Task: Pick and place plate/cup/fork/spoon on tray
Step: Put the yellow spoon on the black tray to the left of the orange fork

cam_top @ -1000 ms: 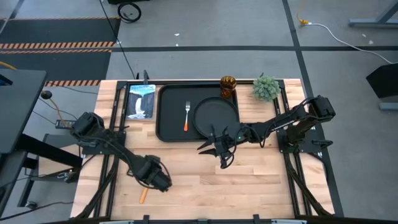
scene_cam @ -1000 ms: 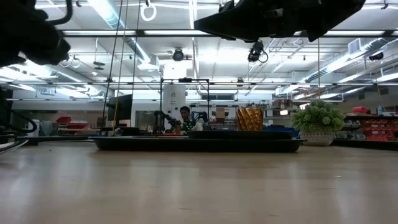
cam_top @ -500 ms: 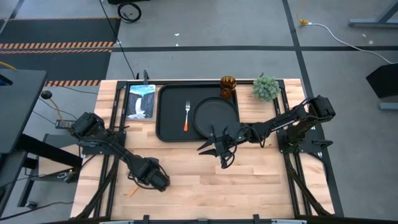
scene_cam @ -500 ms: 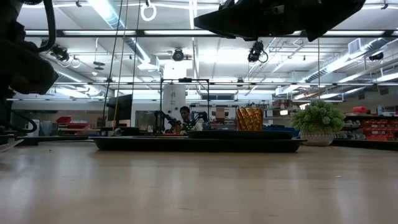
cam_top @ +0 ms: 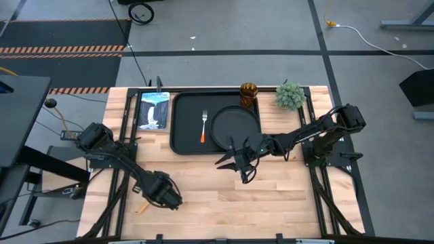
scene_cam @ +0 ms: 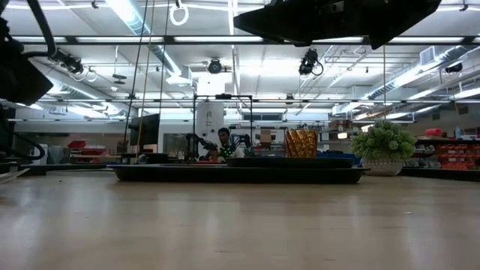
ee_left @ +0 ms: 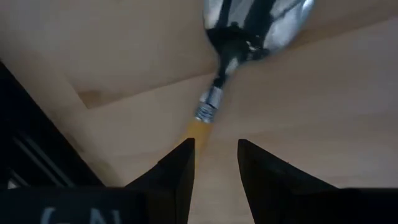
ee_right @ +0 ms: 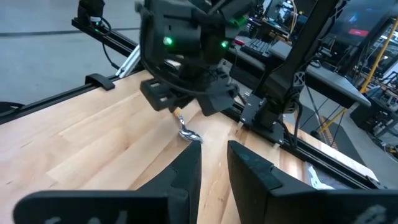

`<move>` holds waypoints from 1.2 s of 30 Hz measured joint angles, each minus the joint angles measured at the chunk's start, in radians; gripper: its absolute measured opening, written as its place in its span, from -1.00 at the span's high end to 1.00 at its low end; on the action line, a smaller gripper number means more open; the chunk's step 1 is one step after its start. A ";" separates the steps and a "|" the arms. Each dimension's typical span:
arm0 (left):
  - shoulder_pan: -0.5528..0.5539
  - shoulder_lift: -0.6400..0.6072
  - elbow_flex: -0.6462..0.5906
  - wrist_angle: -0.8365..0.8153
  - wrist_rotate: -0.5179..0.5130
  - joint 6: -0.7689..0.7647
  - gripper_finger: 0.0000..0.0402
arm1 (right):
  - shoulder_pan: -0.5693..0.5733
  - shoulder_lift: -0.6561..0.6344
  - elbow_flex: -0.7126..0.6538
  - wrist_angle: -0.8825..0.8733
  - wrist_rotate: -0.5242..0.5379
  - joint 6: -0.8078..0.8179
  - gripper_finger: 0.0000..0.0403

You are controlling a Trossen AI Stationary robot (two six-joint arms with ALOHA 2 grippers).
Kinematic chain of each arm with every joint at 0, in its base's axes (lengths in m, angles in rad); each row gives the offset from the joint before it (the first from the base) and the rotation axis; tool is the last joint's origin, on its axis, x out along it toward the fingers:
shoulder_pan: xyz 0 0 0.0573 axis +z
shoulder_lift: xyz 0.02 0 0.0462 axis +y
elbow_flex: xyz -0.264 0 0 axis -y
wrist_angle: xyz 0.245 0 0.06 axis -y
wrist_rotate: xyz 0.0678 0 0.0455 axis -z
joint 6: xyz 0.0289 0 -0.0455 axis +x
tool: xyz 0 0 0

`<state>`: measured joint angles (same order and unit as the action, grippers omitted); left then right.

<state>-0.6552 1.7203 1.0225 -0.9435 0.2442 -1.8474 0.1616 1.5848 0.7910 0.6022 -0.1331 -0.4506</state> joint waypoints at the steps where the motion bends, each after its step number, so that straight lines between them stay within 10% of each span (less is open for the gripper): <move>1: 0.000 0.000 -0.010 0.005 0.007 0.016 0.35 | 0.002 0.000 0.000 0.000 0.000 0.003 0.58; 16: 0.055 -0.005 -0.146 0.159 0.088 0.157 0.38 | 0.015 0.000 0.000 0.013 0.000 0.003 0.58; 25: 0.083 -0.002 -0.146 0.166 0.089 0.190 0.76 | 0.015 0.000 0.000 0.013 0.000 0.003 0.58; 36: 0.089 0.002 -0.098 0.011 -0.061 0.144 0.72 | 0.015 0.000 0.000 0.013 0.000 0.003 0.58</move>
<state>-0.5666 1.7222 0.9250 -0.9327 0.1835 -1.7037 0.1764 1.5848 0.7910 0.6147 -0.1335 -0.4480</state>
